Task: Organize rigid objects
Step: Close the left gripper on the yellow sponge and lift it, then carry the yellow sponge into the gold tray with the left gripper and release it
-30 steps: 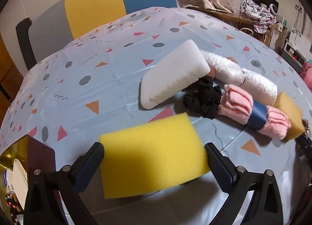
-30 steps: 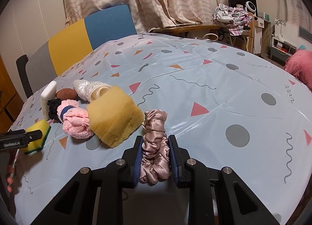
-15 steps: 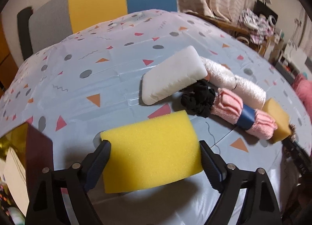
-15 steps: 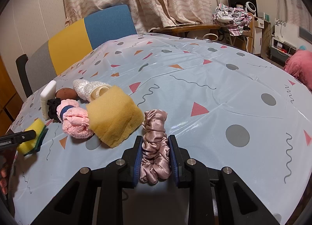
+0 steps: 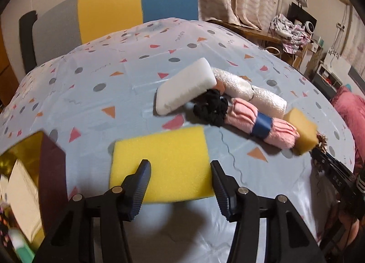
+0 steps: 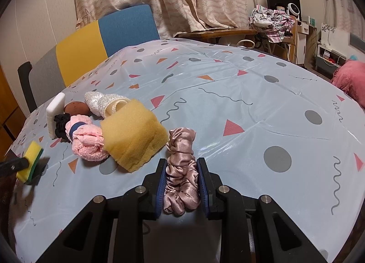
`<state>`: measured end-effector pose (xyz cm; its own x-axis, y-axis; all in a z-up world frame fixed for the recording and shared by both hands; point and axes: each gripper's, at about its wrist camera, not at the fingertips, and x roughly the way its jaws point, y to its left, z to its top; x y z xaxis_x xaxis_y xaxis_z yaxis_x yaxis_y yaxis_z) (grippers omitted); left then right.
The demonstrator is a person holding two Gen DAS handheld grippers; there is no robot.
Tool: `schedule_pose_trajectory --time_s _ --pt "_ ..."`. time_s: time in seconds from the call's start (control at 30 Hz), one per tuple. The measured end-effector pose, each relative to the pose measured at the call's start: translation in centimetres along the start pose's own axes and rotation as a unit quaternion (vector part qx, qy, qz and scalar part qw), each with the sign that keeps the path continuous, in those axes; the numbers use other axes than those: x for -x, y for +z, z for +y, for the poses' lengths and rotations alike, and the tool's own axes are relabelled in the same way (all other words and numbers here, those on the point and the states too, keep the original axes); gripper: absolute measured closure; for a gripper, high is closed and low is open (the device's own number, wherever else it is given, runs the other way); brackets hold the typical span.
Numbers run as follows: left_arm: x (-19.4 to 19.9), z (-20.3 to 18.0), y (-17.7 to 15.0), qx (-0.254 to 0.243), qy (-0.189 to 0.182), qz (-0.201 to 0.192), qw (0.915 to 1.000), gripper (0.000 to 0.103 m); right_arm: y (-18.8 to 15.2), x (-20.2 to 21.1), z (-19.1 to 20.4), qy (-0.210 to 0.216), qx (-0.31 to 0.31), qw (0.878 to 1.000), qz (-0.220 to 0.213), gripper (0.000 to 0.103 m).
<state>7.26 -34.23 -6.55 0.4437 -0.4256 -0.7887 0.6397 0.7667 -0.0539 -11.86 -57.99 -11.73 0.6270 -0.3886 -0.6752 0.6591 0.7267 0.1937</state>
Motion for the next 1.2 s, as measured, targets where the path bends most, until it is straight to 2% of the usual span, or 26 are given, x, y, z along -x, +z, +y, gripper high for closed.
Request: schedule_pose_trajectory --time_s 0.13,0.27,0.37,0.43,0.47,0.53,0.6,0.67,0.73,0.8,0.87,0.9,0.93,0.97,1.07,1.13,1.2 --pt "2.4 0.7 -2.1 0.071 0.002 0.005 0.9975 0.045 0.0 0.0 -0.1 0.0 0.0 1.0 0.0 0.077" --pt "3.0 1.8 -2.9 0.139 0.005 0.022 0.99 0.018 0.0 0.0 -0.1 0.0 0.0 1.0 0.0 0.077" --pt "3.2 2.8 -2.8 0.204 -0.017 0.019 0.9786 0.015 0.0 0.0 -0.1 0.001 -0.001 1.0 0.0 0.077" --pt "3.1 2.9 -2.1 0.212 -0.023 0.013 0.977 0.005 0.0 0.0 -0.1 0.0 0.0 1.0 0.0 0.077" --pt "2.6 2.8 -1.4 0.204 -0.011 0.016 0.9789 0.0 0.0 0.0 -0.1 0.0 0.0 1.0 0.0 0.077" --pt "1.5 2.4 -0.1 0.178 0.011 0.021 0.9836 0.0 0.0 0.0 -0.1 0.002 -0.001 1.0 0.0 0.077" --pt "-0.3 2.1 0.8 0.154 0.031 0.056 0.9861 0.0 0.0 0.0 -0.1 0.002 -0.002 1.0 0.0 0.077" --pt "-1.6 2.0 1.1 0.152 0.022 0.072 0.9856 0.0 0.0 0.0 -0.1 0.003 -0.002 1.0 0.0 0.077" --pt "-2.5 1.7 1.4 0.143 0.031 0.079 0.9861 0.0 0.0 0.0 -0.1 0.003 -0.003 1.0 0.0 0.077" --pt "-3.7 1.1 1.7 0.11 0.044 0.079 0.9898 0.0 0.0 0.0 -0.1 0.004 -0.003 1.0 0.0 0.077" --pt "-5.1 0.5 1.5 0.073 0.069 0.103 0.9897 0.003 0.0 0.0 -0.1 0.004 -0.003 1.0 0.0 0.077" --pt "-5.8 0.4 1.0 0.063 0.067 0.115 0.9891 0.009 0.0 0.0 -0.1 0.004 -0.003 1.0 0.0 0.077" --pt "-6.0 0.5 0.6 0.061 0.065 0.115 0.9894 0.009 0.0 0.0 -0.1 0.004 -0.003 1.0 0.0 0.077" --pt "-5.5 0.6 0.3 0.06 0.063 0.095 0.9917 0.013 0.0 0.0 -0.1 0.004 -0.003 1.0 0.0 0.077" --pt "-4.2 1.5 -0.5 0.094 0.033 0.073 0.9923 0.015 0.1 0.0 -0.1 0.004 -0.003 1.0 0.0 0.077" --pt "-2.9 2.3 -1.1 0.126 0.004 0.063 0.99 0.016 0.1 0.0 -0.1 0.003 -0.002 1.0 0.0 0.077" --pt "-1.7 2.7 -1.6 0.139 -0.015 0.053 0.9888 0.016 0.1 0.0 -0.1 0.002 -0.001 1.0 0.0 0.077"
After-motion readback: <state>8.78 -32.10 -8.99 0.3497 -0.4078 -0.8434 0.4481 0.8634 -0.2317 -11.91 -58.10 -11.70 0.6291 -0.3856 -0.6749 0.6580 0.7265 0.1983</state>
